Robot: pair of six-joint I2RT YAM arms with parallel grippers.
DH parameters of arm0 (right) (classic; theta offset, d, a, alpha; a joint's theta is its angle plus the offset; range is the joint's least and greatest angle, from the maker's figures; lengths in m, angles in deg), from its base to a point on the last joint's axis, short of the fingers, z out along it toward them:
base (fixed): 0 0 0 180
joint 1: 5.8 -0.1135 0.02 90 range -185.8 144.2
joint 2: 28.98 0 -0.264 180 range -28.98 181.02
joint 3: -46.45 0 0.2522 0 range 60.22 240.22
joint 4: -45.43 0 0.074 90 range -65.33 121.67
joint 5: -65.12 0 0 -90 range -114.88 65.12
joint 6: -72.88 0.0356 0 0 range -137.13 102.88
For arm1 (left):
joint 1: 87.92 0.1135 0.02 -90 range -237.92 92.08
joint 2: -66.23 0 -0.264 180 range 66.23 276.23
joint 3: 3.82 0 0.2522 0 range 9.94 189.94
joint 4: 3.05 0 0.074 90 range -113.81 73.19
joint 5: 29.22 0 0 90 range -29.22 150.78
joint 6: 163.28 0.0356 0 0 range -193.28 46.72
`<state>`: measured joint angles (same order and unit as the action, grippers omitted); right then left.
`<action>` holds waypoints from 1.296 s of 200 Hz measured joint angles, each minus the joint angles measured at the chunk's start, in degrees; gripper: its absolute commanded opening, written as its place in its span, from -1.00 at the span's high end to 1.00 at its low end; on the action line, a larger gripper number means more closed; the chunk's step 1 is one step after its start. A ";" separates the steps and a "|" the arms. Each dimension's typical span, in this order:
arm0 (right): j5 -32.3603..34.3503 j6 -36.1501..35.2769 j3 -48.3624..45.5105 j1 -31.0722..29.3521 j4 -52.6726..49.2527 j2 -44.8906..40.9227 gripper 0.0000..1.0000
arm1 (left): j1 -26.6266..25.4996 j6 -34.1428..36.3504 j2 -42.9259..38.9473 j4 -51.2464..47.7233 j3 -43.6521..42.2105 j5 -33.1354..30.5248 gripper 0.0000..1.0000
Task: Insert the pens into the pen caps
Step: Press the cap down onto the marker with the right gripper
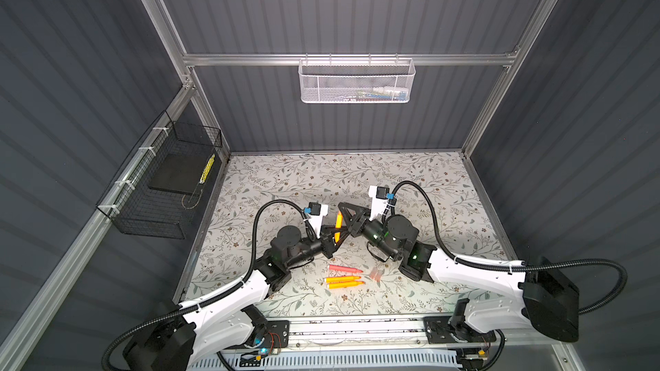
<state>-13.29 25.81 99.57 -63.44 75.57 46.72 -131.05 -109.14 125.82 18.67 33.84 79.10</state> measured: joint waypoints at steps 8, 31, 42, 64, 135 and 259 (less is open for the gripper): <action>0.02 -0.02 -0.90 -0.09 0.72 -0.39 0.97 | -0.09 0.02 0.02 -0.44 0.00 0.61 1.00; -0.33 -0.17 -2.80 -0.11 2.49 -2.05 0.87 | -0.37 0.04 0.22 -0.33 0.48 2.36 1.00; -0.70 -0.33 -3.69 -0.11 3.61 -2.89 0.72 | -0.46 0.13 0.31 -0.22 0.87 3.19 1.00; -1.25 -0.63 -6.16 -0.11 6.58 -4.57 0.36 | -0.74 0.24 0.57 0.48 1.36 5.07 1.00; 0.44 -2.67 -14.08 -0.90 -0.46 -17.97 -0.52 | 0.42 10.47 -0.55 2.99 1.36 0.04 1.00; 2.47 -9.62 -0.92 -0.20 -16.68 -18.53 -0.38 | 0.42 28.44 -0.52 4.81 -1.09 5.01 1.00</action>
<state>-10.82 16.20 98.65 -63.64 58.90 28.19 -130.64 -80.70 125.30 23.48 32.75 84.11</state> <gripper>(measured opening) 0.713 0.169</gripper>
